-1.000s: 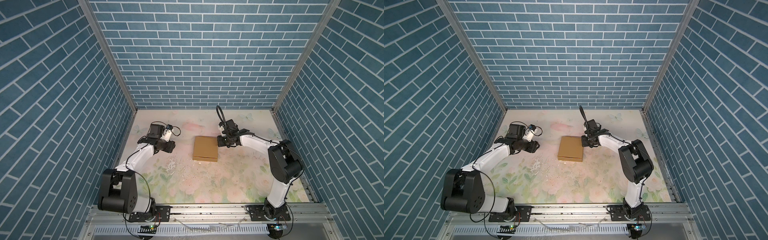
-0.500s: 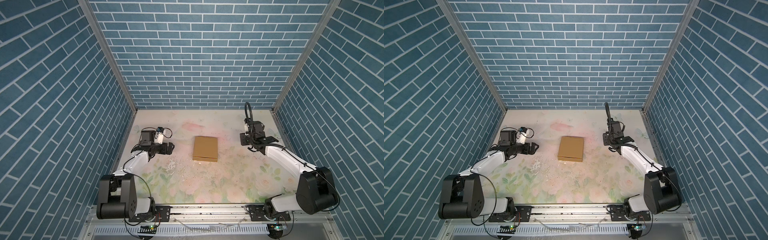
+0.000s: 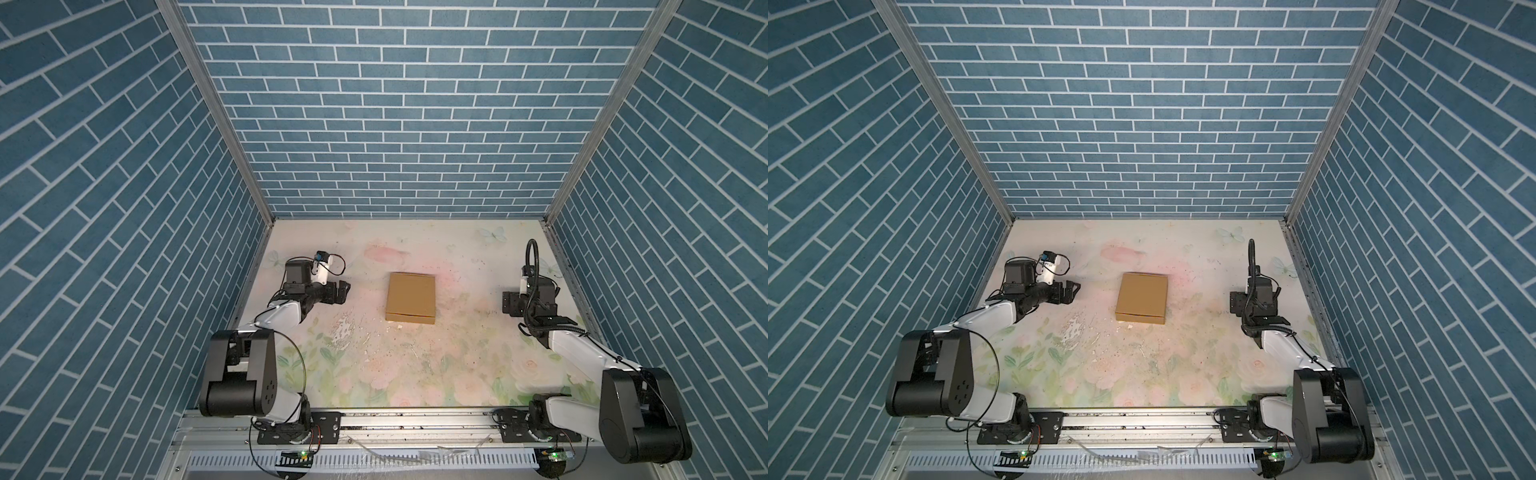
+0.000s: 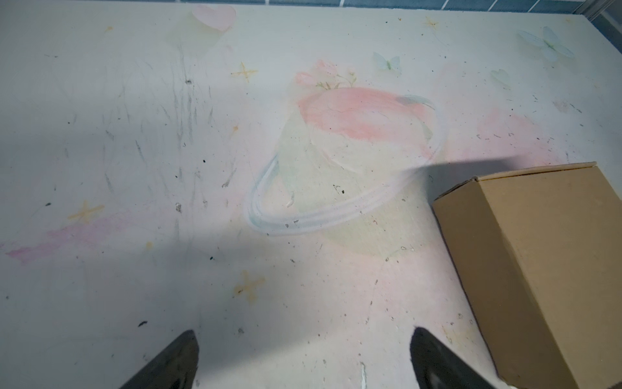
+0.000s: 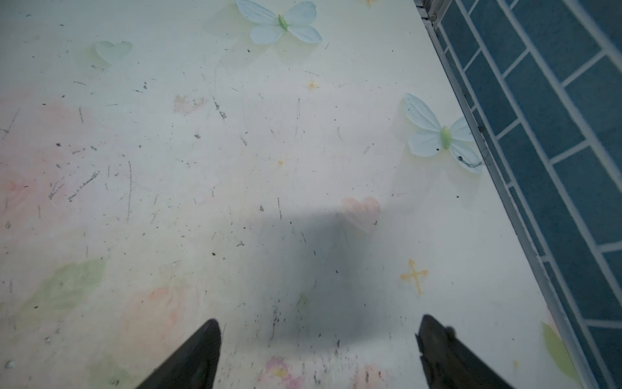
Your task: Fold the paper box
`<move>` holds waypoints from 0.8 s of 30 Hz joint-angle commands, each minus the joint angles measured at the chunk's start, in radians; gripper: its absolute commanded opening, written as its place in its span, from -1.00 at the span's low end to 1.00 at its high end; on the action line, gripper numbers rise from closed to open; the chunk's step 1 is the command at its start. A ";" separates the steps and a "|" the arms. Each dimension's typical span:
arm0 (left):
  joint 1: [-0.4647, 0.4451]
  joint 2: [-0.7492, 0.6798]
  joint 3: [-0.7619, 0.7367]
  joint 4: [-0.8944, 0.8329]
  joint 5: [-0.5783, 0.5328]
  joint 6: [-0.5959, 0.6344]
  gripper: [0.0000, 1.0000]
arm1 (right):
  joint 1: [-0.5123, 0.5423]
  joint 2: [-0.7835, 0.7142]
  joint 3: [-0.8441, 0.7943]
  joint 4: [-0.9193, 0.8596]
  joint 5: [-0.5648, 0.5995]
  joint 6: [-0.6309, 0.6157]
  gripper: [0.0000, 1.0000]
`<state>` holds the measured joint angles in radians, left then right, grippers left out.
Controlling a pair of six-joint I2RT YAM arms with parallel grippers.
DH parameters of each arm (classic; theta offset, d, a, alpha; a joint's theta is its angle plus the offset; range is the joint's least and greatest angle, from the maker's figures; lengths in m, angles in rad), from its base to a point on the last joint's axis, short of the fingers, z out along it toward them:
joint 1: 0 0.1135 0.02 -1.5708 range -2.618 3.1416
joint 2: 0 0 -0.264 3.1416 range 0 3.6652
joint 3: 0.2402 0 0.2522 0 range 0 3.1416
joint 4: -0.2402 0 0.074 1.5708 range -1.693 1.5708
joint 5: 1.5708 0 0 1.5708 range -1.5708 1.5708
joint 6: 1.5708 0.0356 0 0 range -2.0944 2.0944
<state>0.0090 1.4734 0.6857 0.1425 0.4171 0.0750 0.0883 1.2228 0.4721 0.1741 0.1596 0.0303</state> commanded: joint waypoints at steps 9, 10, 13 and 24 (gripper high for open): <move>0.008 0.010 -0.091 0.273 -0.048 -0.008 0.99 | -0.125 0.131 -0.103 0.567 -0.181 -0.002 0.81; 0.016 0.008 -0.092 0.274 -0.050 -0.008 0.99 | -0.127 0.148 -0.113 0.604 -0.187 0.002 0.81; 0.029 0.000 -0.121 0.350 -0.079 0.035 0.99 | -0.131 0.204 -0.148 0.716 -0.198 0.000 0.80; 0.051 0.061 -0.321 0.775 -0.106 0.021 0.99 | -0.136 0.308 -0.112 0.737 -0.002 0.072 0.98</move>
<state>0.0547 1.5085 0.3889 0.7609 0.3336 0.0967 -0.0471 1.5295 0.3405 0.8875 0.0757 0.0666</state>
